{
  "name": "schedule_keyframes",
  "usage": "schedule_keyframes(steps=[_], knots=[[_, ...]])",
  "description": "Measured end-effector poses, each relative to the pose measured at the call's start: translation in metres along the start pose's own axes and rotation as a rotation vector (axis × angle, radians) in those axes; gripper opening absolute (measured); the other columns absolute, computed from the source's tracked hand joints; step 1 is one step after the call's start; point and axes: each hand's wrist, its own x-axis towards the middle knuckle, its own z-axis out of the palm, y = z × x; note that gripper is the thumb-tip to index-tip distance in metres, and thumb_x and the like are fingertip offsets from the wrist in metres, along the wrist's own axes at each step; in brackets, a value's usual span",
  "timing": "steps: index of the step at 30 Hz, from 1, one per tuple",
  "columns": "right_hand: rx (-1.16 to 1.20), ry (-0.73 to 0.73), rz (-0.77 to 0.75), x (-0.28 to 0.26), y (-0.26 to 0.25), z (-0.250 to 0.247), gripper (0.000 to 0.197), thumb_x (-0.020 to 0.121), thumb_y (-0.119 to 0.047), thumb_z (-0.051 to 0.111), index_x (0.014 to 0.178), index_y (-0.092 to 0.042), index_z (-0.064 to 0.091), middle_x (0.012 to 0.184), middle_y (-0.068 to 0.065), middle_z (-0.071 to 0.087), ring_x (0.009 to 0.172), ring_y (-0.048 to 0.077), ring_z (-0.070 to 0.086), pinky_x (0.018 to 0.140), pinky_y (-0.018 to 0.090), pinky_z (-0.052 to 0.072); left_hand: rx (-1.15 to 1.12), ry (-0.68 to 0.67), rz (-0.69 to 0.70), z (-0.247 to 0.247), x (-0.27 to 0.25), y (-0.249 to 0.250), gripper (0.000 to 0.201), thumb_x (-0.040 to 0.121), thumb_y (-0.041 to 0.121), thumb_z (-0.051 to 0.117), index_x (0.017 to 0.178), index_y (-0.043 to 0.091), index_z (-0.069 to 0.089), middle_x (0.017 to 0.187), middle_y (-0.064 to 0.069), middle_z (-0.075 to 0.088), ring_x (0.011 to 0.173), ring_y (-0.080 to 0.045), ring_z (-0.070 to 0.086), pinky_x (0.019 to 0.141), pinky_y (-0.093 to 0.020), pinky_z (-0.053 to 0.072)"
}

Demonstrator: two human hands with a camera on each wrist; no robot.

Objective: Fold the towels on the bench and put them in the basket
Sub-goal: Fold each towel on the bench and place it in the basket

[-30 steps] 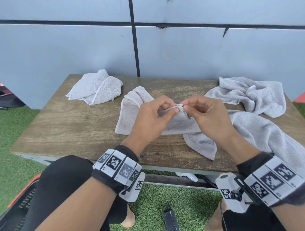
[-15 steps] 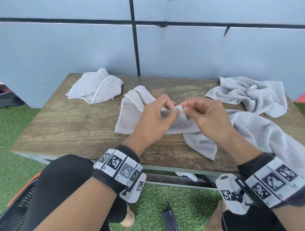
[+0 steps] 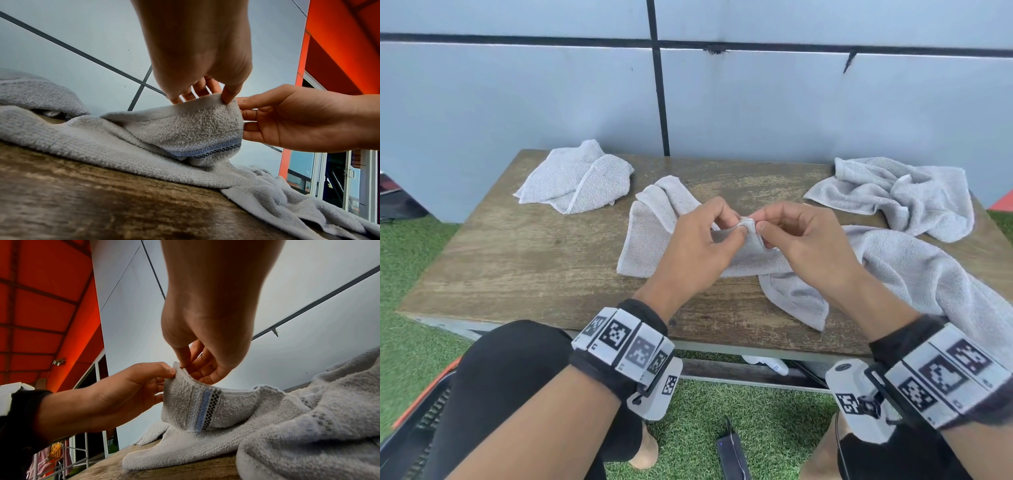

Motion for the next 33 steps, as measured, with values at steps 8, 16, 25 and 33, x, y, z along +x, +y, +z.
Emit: schedule_keyframes(steps=[8,16,25,33], knots=[[0.037,-0.021,0.029,0.000,-0.001,0.001,0.011,0.094,-0.011,0.067,0.097,-0.015,0.077,0.088,0.021,0.072,0.073,0.017,0.059,0.075,0.032,0.053,-0.018,-0.015,-0.009,0.000,0.000,0.000,0.017,0.094,0.012,0.066,0.084,0.003,0.057,0.099,0.002,0.071,0.061,-0.007,0.050,0.060,-0.039,0.046],[0.062,-0.058,0.030,-0.003,-0.002,0.004,0.010,0.090,-0.015,0.074,0.098,-0.010,0.076,0.082,0.002,0.073,0.070,0.003,0.061,0.066,0.015,0.047,0.026,-0.009,0.039,0.001,0.003,-0.008,0.020,0.094,0.019,0.069,0.081,0.006,0.060,0.097,-0.007,0.072,0.066,-0.002,0.053,0.062,-0.021,0.047],[-0.053,0.023,-0.059,-0.001,-0.005,-0.008,0.007,0.094,-0.014,0.068,0.091,-0.018,0.073,0.086,0.010,0.072,0.075,0.015,0.063,0.069,0.022,0.051,0.221,-0.166,0.148,-0.014,-0.001,-0.022,0.020,0.089,0.026,0.073,0.076,0.014,0.063,0.077,-0.001,0.062,0.088,-0.018,0.052,0.084,-0.042,0.045],[0.024,0.119,-0.136,-0.005,-0.012,-0.030,0.006,0.095,-0.016,0.067,0.094,-0.020,0.071,0.091,0.007,0.073,0.081,0.015,0.063,0.077,0.029,0.051,0.553,-0.173,0.336,-0.059,0.021,-0.024,0.025,0.088,0.046,0.067,0.073,0.027,0.070,0.079,0.021,0.064,0.085,-0.008,0.050,0.089,-0.038,0.039]])
